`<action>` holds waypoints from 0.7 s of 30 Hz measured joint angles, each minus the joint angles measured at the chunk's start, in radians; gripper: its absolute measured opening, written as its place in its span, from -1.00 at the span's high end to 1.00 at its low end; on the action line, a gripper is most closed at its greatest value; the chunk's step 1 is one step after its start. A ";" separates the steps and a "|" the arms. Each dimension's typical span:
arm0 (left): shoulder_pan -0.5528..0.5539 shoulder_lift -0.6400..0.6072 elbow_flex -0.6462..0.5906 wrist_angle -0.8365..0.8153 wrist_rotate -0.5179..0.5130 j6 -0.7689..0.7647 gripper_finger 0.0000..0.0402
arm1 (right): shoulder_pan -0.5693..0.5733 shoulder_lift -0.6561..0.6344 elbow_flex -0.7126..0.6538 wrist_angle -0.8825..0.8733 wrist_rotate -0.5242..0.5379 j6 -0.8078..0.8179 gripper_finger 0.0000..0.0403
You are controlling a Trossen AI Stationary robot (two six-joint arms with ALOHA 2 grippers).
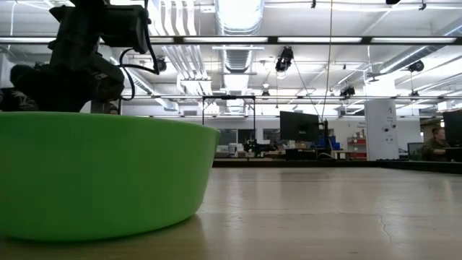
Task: Nest bowls inside each other
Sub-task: Move the stacked bowls toward the center of the table
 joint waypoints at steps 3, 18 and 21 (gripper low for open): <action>0.000 0.000 -0.013 0.004 0.002 -0.009 0.61 | 0.000 0.000 0.000 0.000 0.000 0.000 0.83; -0.005 0.000 -0.025 0.004 0.025 -0.019 0.93 | 0.000 0.000 0.000 0.000 0.000 0.000 0.83; -0.005 0.000 -0.025 0.005 0.024 -0.019 0.94 | 0.000 0.000 0.000 0.000 0.000 0.000 0.83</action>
